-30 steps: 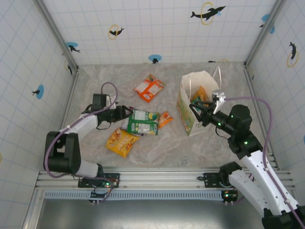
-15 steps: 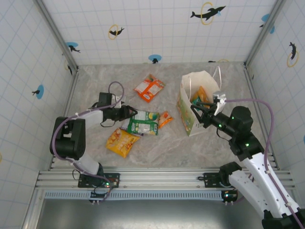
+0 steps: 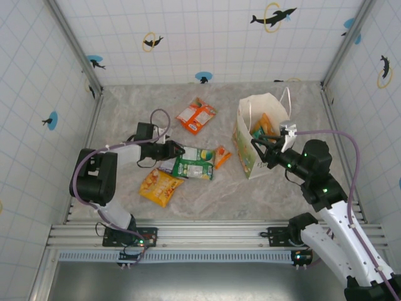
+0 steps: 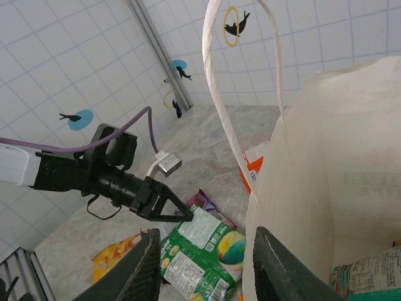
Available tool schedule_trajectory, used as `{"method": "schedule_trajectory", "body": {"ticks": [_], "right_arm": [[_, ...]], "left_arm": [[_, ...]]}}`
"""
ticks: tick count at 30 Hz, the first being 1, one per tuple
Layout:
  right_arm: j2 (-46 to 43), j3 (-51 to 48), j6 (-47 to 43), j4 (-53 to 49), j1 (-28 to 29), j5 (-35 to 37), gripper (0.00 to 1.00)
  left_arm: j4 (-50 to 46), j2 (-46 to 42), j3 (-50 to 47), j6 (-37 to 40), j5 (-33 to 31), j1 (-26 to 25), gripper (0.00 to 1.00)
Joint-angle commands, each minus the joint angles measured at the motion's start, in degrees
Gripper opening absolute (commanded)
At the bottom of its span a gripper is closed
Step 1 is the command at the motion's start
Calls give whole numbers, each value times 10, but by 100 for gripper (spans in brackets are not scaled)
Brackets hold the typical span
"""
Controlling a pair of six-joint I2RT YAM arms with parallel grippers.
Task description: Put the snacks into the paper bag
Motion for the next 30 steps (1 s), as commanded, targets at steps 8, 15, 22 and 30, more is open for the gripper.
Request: {"method": "schedule_trajectory", "body": {"ticks": [8,15,22,30], "right_arm": [[-9,18,-5,2,2,2,41],[-15,17,-5,-1,2,25,41],[-22,10,-4,-3,3,30,41],[-23,15,-12,-7,3,35,41]], "left_arm": [[37,30,7,-3,20,-33,47],[37,60,14,1,13,-52,45],[37,60,21,-2,14,-65,25],[19,34,35,4,24,-67,3]]}}
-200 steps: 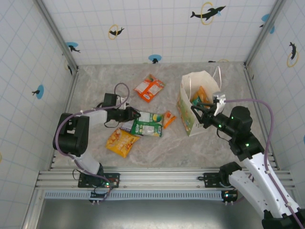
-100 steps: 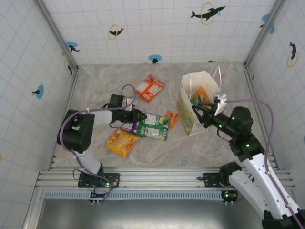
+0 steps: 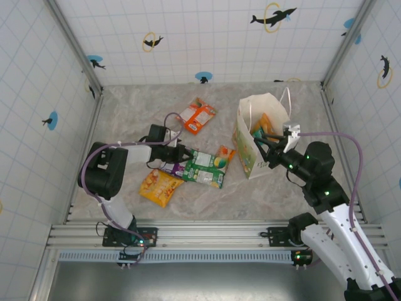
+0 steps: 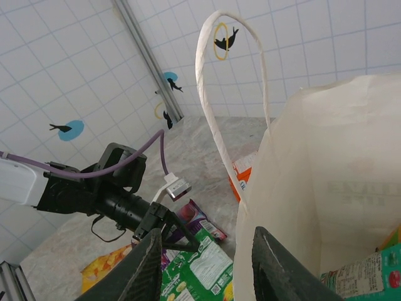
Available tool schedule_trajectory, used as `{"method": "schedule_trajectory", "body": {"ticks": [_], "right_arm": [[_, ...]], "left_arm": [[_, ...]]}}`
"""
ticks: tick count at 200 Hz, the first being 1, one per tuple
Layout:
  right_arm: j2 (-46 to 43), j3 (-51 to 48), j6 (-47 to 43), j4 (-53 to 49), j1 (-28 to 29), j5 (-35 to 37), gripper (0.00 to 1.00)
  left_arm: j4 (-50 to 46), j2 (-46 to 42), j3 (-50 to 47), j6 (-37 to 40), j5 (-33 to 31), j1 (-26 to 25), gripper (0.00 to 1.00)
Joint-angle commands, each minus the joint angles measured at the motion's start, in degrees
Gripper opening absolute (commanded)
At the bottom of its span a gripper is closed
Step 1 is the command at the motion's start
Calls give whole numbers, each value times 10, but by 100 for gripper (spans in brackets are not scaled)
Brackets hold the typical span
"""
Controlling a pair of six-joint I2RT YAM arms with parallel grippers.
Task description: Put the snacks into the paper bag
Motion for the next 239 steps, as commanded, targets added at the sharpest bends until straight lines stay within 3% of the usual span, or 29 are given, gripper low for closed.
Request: {"method": "schedule_trajectory", "body": {"ticks": [1,37,73,184,239], "right_arm": [[-4,17,-12,-7,2,5,41],[-4,24,-23,-10,2,4,40],[-3,52,-78,-30,2,21,40],[17,67,-160,8,3,-17,39],[46,77,-190,27,2,-112,42]], "left_arm": [[-25,-20,28,15,15,-4,0],[-70,-58,49,36,9,-4,0],[-170,-91,81,123,-4,-5,0],[-478,-162,317,415,-61,-14,0],[-492,-218,336,513,-142,-67,0]]}}
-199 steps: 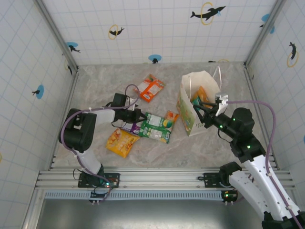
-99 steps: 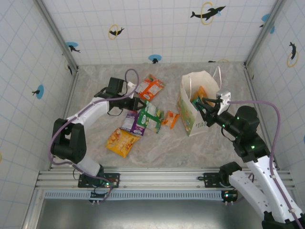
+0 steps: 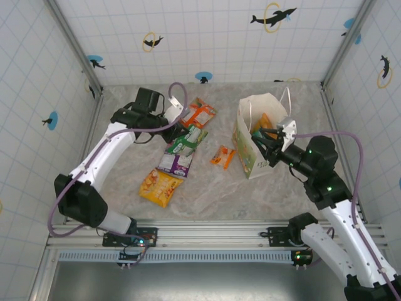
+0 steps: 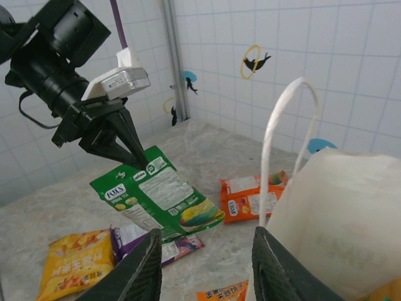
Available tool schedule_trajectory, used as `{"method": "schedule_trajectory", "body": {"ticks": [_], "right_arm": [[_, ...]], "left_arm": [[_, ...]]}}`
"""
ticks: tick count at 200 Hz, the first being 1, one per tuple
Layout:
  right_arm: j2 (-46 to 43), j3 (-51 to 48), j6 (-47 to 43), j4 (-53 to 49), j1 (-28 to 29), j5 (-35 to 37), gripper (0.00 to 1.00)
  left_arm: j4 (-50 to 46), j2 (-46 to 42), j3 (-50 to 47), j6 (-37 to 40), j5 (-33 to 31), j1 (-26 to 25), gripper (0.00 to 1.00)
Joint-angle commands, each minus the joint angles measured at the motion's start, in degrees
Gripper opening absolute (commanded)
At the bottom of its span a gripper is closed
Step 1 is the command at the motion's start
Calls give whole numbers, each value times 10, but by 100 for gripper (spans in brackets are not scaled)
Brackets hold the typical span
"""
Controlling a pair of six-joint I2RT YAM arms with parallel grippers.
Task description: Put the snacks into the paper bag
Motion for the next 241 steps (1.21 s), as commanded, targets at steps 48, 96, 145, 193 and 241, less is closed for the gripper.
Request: {"method": "schedule_trajectory", "body": {"ticks": [48,96,145,193,241], "right_arm": [[36,39,-46,43,4,-122,44],[54,57,-74,25,26,-145,44],[92,86,-114,-21,127,-62,45],[146,112,-147,-21,197,23,49],[204,133,-141,13,211,31,52]], "left_arm": [[20,-92,9,116,-28,-38,0],[69,-143,-16,145,-15,-40,0],[91,-163,-28,160,21,-40,0],[92,-171,-33,165,56,-40,0],[104,-180,-41,160,81,-40,0]]}}
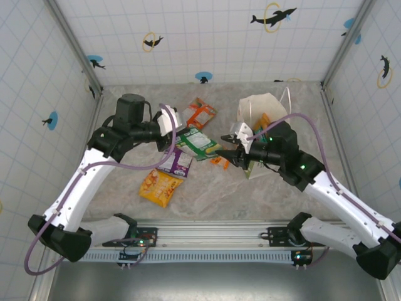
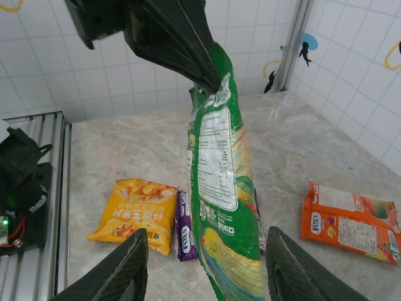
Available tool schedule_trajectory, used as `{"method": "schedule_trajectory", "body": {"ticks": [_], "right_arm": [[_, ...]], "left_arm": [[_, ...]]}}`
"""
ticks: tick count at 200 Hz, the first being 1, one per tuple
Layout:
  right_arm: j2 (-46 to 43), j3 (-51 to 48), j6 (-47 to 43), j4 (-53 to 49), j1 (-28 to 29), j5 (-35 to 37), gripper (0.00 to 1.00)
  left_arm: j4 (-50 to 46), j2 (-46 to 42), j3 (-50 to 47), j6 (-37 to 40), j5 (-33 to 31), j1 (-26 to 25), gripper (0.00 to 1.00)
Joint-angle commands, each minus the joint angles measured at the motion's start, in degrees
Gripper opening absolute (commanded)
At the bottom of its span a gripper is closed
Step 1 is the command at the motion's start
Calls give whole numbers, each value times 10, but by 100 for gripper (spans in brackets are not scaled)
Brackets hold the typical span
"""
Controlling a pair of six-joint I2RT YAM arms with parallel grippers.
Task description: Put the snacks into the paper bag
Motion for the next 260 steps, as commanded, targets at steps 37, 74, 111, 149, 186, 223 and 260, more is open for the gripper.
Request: {"method": "schedule_trajectory", "body": {"ticks": [37,74,111,149,186,223,260], "right_arm": [[58,47,0,50,15,17,53],[86,54,7,67,19,4,53],[112,62,17,72,24,-21,53],[134,62,23,80,31,-24,50],[149,62,25,83,35,-23,45],[152,58,25,84,35,-14,32],[144,52,23,85,35,-12,20]], "left_arm": [[46,-24,-14,12,50,-3,0],[51,-27,-18,12,59,-3,0],[61,-32,-22,8,61,-3,0],[69,-37,-28,7,60,-3,0],[77,-39,-31,3,55,-3,0],[87,-42,-36,-4,45,-3,0],[95,-43,-38,-9,28,-3,0]]}}
